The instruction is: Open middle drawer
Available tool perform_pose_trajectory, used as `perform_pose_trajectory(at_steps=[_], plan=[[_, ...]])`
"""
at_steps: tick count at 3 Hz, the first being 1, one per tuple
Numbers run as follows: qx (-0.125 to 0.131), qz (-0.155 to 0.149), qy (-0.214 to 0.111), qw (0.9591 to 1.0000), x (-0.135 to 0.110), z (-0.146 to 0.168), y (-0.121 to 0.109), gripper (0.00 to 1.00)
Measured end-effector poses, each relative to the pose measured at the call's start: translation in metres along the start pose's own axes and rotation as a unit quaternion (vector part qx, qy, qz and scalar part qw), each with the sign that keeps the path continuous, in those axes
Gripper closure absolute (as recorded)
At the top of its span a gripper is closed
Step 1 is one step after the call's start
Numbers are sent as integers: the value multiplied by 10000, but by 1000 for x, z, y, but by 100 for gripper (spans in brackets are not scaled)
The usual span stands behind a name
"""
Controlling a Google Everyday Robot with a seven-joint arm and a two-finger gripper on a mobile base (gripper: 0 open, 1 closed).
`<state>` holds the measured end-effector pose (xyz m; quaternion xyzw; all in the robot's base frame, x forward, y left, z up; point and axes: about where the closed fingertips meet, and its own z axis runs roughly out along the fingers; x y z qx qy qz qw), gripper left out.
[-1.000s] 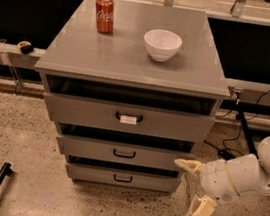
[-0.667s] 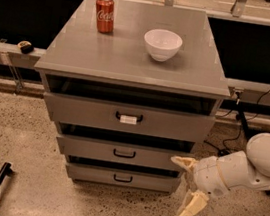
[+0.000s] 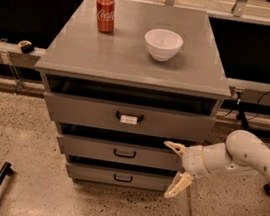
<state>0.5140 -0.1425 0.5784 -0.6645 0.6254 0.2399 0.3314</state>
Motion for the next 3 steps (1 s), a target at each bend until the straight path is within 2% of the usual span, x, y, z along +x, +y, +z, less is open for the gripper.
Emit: perform_pose_trajectory(at_steps=[1,2,3], plan=[[-6,-109,-25,9999,5,6,-4,0],[-125,-235,308,9992,6,13,-4,0],[-39,-407,984,9943,37,20,-8,0]])
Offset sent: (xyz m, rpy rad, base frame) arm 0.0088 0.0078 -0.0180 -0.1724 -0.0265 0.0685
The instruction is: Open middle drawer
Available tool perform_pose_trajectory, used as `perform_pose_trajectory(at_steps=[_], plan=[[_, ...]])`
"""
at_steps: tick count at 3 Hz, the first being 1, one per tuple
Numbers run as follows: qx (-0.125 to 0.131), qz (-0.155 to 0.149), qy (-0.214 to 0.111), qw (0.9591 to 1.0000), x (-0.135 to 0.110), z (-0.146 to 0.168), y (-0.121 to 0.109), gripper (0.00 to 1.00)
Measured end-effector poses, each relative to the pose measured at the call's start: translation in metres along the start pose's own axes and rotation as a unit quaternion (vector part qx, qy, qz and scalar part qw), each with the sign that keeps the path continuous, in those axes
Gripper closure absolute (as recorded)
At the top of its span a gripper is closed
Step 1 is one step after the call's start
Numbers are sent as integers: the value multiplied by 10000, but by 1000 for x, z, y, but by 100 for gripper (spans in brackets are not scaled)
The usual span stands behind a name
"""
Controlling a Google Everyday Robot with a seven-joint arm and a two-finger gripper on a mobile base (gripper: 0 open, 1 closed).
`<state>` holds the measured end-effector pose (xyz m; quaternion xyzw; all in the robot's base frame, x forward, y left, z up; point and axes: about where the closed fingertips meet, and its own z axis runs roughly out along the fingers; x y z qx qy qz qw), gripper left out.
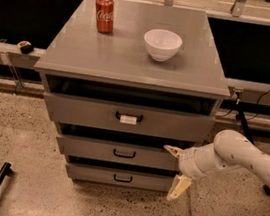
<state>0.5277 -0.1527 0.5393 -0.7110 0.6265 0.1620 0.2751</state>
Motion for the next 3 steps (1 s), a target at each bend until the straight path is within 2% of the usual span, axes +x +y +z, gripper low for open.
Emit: perform_pose_trajectory(at_steps=[1,2,3], plan=[[408,-285,552,9972,35,7,-18,0],[714,-468,886,9924,61,12,-37,0],[730,-453,1120,9900,87,28,-57,0]])
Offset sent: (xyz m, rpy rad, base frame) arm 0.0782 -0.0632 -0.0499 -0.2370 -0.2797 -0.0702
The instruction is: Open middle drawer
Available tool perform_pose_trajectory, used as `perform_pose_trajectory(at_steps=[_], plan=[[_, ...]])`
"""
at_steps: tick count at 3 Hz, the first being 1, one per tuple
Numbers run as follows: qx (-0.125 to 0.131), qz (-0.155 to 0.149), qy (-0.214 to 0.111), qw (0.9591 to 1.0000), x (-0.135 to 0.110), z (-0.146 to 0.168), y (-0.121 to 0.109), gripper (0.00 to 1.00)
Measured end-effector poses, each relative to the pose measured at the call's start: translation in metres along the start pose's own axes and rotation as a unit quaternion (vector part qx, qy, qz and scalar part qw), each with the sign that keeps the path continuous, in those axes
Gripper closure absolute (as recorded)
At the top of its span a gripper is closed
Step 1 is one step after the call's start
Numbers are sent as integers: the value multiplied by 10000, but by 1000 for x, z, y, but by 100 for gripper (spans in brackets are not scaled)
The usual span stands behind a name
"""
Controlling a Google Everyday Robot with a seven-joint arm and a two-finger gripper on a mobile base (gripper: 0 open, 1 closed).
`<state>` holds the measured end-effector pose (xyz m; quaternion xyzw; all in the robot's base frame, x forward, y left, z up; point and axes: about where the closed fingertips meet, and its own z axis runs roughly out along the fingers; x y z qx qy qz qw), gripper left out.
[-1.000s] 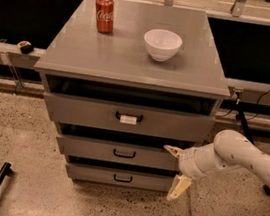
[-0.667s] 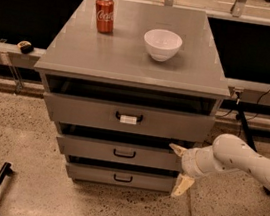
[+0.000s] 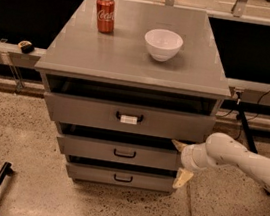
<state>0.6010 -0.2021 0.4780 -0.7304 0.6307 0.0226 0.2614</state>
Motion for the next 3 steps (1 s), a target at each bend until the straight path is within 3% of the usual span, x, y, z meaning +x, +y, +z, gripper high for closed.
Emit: perform_pose_trajectory(at_steps=[2,3], plan=[[-77,231,203,9995,30,46,-14,5],[-77,282,182,9994,29,54,-17,15]])
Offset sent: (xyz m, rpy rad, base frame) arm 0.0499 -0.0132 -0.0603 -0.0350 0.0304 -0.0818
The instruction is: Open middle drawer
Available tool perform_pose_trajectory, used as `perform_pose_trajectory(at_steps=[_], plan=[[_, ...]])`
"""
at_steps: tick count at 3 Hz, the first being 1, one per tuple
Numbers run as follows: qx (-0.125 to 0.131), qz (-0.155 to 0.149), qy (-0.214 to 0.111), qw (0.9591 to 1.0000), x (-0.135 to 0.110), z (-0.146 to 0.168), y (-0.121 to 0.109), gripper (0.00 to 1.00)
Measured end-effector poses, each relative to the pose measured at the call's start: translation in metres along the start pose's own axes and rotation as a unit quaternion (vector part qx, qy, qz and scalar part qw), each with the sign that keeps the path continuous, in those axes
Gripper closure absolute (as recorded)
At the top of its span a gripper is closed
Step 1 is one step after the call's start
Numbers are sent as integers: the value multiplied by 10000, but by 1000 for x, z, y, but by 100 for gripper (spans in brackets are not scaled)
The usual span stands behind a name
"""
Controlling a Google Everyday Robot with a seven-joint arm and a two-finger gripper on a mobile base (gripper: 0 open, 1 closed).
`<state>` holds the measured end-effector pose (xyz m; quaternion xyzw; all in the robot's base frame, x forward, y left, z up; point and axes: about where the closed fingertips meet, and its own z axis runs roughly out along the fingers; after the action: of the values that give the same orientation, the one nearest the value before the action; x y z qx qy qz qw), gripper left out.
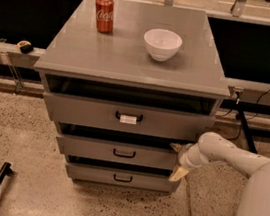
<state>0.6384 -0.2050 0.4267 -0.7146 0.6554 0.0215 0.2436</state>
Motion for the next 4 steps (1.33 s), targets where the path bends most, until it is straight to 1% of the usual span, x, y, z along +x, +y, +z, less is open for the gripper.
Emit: perform_pose_trajectory(at_steps=[1,2,3,4], plan=[[-140,32,-28,9999,-3,8,9,20],[-272,87,-51,9996,-5,8,22,22],[-403,117,-115,9991,-11,-3,41,23],[-606,199,-161,9978,-16,-16,69,23]])
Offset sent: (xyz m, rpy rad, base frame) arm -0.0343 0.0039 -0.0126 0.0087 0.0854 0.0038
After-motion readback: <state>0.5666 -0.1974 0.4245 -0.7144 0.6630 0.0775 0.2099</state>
